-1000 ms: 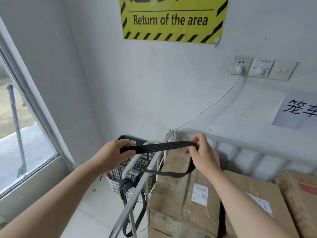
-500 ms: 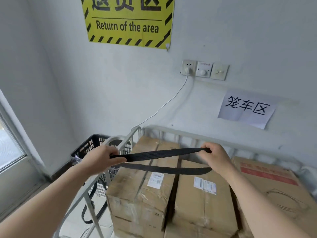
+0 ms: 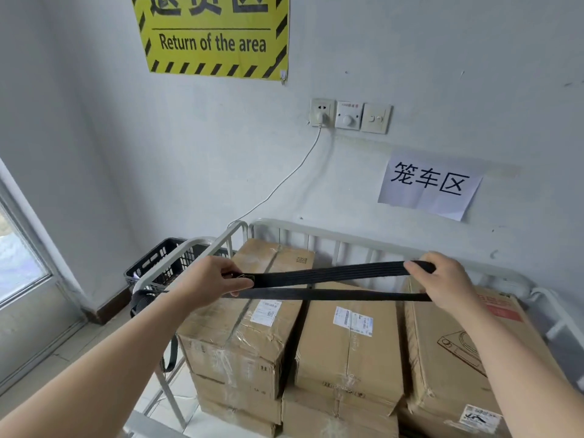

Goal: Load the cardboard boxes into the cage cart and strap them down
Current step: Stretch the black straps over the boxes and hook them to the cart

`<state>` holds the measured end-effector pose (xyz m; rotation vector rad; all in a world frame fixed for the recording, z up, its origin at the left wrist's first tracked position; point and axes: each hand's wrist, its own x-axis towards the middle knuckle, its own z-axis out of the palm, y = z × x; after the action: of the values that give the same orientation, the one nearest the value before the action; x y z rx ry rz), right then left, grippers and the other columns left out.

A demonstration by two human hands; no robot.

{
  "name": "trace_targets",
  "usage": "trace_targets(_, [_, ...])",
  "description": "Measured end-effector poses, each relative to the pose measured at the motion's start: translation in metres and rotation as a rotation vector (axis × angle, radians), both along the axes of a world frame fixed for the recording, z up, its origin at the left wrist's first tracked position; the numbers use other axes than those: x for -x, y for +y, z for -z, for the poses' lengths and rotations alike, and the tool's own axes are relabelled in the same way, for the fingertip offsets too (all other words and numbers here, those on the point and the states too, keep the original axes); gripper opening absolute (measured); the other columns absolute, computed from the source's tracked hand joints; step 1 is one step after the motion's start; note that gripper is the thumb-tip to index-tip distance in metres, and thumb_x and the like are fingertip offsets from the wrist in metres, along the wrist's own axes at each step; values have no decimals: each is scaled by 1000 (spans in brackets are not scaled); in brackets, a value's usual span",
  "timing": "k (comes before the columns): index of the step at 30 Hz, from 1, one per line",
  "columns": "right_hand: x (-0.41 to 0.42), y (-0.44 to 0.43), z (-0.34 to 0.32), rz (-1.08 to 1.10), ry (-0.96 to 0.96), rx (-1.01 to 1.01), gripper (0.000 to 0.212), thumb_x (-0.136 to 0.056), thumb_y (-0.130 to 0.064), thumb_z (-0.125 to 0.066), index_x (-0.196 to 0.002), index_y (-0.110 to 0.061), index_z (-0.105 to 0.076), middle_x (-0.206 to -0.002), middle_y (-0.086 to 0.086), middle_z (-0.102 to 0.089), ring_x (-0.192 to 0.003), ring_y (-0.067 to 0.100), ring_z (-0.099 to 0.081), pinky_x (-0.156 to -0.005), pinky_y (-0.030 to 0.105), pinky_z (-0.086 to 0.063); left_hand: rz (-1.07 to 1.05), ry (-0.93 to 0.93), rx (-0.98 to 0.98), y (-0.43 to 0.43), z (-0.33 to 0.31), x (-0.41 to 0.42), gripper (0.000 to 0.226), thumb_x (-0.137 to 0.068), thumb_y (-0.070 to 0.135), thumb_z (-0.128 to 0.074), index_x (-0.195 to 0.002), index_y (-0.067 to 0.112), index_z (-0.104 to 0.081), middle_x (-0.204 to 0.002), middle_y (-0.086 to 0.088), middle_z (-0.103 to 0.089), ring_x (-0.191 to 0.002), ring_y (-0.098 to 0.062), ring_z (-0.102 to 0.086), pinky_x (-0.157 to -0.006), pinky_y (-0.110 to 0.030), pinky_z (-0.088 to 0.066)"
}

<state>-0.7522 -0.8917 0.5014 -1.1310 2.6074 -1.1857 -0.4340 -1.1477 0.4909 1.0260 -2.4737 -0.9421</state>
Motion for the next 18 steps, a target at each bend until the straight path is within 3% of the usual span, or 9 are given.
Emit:
trace_targets(2, [10, 11, -4, 27, 22, 13, 30, -88, -33, -61, -70, -10, -54, -62, 5, -55, -57, 20, -50, -54, 30, -35, 19, 44, -17, 10, -2, 15, 10, -79, 28, -76, -83, 20, -72, -63, 1, -68, -46, -2, -50, -47, -17, -40])
trace_targets(4, [16, 21, -4, 42, 31, 7, 31, -89, -31, -61, -70, -8, -54, -61, 7, -55, -56, 20, -50, -53, 30, -35, 39, 61, -39, 16, -1, 26, 8, -81, 21, -74, -89, 22, -72, -71, -3, -71, -54, -8, -55, -55, -24, -46])
trace_targets(9, [22, 31, 18, 64, -18, -57, 33, -89, -33, -60, -72, -5, -55, -62, 8, -55, -55, 19, -50, -52, 30, -36, -36, 94, -107, 12, 7, 34, 4, -82, 17, -73, -84, 14, -72, -70, -2, -73, -59, -13, -65, -61, -33, -57])
trace_targets(15, [15, -1, 45, 26, -95, -83, 37, -88, -37, -61, -71, -6, -54, -61, 5, -52, -54, 19, -49, -55, 30, -34, -124, 56, -154, -10, 34, 17, 7, -89, 10, -63, -90, 6, -69, -73, -7, -72, -58, -15, -65, -58, -29, -58])
trace_targets(18, [6, -34, 53, -4, -113, -73, 40, -87, -38, -60, -71, -3, -51, -59, 7, -48, -54, 20, -45, -54, 30, -31, -179, 27, -192, -30, 60, 4, 11, -91, 5, -58, -99, 6, -67, -79, -9, -71, -70, -25, -68, -68, -39, -60])
